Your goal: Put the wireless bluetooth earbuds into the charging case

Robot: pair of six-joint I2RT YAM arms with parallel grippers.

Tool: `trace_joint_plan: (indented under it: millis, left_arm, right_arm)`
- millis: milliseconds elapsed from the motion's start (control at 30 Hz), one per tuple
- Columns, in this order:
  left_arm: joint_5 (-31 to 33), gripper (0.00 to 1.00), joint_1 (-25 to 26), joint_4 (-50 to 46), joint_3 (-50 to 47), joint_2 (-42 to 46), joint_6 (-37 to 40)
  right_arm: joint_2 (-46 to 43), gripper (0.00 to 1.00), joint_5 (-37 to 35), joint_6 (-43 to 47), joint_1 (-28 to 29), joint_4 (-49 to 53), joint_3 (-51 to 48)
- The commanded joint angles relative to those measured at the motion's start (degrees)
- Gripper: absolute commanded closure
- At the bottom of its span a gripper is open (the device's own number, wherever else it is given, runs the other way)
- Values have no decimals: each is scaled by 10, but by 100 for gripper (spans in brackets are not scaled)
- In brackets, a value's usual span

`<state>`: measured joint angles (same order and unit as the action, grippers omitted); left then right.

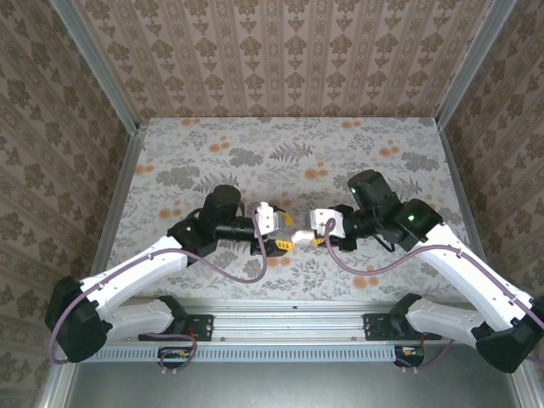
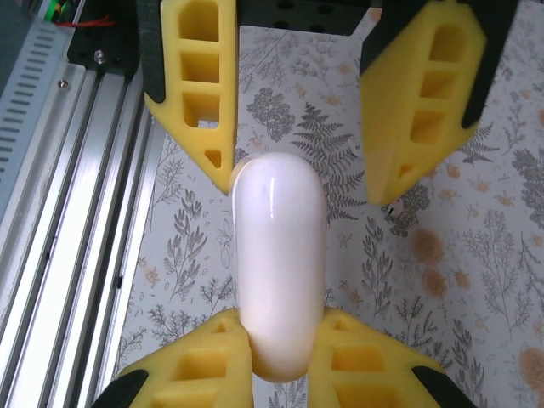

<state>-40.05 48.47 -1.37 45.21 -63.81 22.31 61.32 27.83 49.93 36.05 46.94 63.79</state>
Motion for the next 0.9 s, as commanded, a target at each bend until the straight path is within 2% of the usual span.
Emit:
trace_joint_plan:
  millis: [0,233,500,667,767,800,867]
  left_arm:
    - [-28,45,7,1,19,-4,6]
    - [-30,59,13,5,17,-7,-2]
    - [-13,58,16,-1,13,-8,1]
    - [-5,63,17,0,16,-10,-5]
    - [6,70,17,0,17,-10,-10]
    - [11,72,17,1,16,-10,-12]
    - [21,75,17,0,15,-6,-14]
  right_arm:
    - [15,88,-31,18,17,12,21]
    - [24,88,-38,7,28,-10,20]
    - [13,87,-34,-9,28,-26,16]
    - [7,87,-26,-18,28,-34,14]
    - [6,87,-22,-20,27,-34,13]
    - [4,85,-23,-21,28,-33,12]
    - [-1,77,-21,-23,28,-32,9]
